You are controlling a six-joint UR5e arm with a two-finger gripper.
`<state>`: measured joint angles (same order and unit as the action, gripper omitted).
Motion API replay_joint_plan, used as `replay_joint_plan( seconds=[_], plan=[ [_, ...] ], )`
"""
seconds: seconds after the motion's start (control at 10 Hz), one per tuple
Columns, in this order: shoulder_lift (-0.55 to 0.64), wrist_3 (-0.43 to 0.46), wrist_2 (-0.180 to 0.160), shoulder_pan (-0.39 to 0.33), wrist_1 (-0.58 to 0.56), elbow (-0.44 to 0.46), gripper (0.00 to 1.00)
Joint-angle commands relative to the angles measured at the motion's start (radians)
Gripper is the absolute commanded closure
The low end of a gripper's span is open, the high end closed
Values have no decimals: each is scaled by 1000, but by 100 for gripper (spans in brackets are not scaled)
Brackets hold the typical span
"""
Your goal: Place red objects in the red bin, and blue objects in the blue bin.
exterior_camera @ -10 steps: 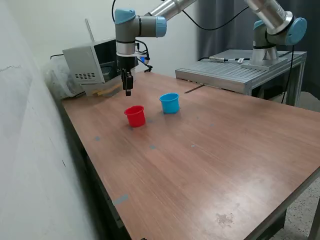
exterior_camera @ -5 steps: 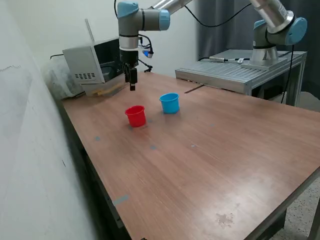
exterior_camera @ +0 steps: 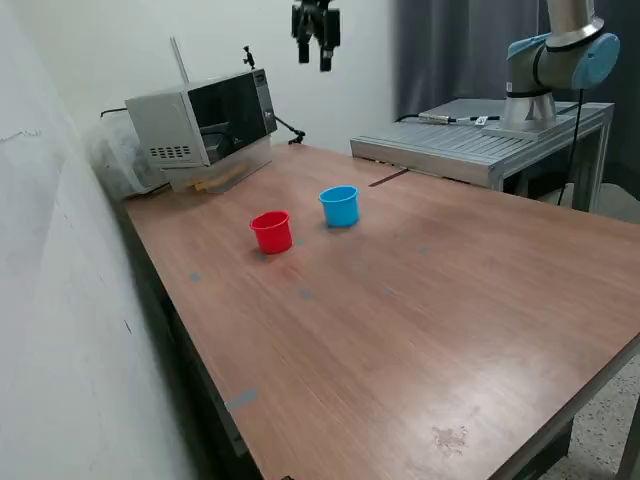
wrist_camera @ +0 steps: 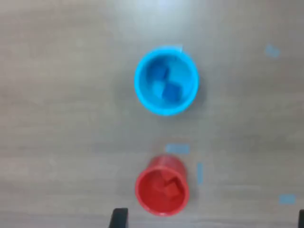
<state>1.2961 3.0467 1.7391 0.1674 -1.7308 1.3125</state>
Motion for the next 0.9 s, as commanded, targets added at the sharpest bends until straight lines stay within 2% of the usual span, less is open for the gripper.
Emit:
replay_joint_plan(
  seconds=[0.0,0.3,0.6,0.8],
  plan=[
    [207,4,-6,-38,218,22,0],
    [336,-3,-85,-92,258,120,0],
    [364,6,-90,-213,258,203,0],
    [405,4,-105,-233,258,256,0]
  ],
)
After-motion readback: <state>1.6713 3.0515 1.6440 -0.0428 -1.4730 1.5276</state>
